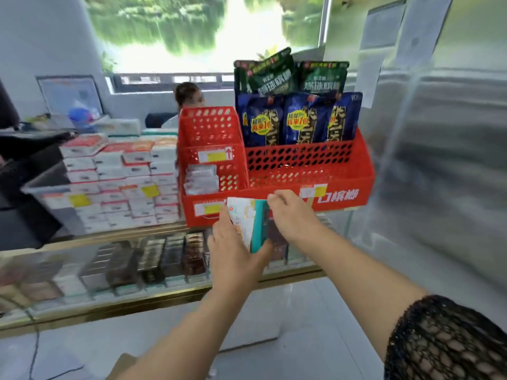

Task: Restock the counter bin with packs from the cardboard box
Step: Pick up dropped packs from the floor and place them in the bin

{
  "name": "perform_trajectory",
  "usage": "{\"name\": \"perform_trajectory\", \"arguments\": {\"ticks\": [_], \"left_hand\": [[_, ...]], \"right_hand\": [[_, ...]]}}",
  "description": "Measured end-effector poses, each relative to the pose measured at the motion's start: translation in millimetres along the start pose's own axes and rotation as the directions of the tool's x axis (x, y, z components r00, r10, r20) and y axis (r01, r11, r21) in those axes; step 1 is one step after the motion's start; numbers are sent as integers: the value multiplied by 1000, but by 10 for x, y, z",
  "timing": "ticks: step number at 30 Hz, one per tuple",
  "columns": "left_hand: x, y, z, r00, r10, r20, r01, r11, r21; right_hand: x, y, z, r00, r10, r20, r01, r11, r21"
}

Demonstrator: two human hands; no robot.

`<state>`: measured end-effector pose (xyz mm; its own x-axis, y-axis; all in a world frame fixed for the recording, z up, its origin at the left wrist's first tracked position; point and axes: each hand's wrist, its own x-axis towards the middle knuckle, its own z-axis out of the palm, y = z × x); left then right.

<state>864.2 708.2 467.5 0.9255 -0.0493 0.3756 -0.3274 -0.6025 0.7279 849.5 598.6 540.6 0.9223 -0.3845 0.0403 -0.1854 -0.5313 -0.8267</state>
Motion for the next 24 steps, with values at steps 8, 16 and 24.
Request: {"name": "perform_trajectory", "arguments": {"ticks": [8, 16, 24], "left_hand": [[774, 166, -1106, 983, 76, -166, -68, 996, 55], [1457, 70, -2055, 953, 105, -283, -99, 994, 36], [2006, -228, -2520, 940, 235, -249, -234, 972, 35]], "right_hand": [[140, -1101, 31, 984, -178, -17, 178, 981, 77], [289, -2158, 522, 954, -300, -5, 291, 920, 261], [650, -2774, 1240, 964, -266, -9, 250, 894, 371]]}}
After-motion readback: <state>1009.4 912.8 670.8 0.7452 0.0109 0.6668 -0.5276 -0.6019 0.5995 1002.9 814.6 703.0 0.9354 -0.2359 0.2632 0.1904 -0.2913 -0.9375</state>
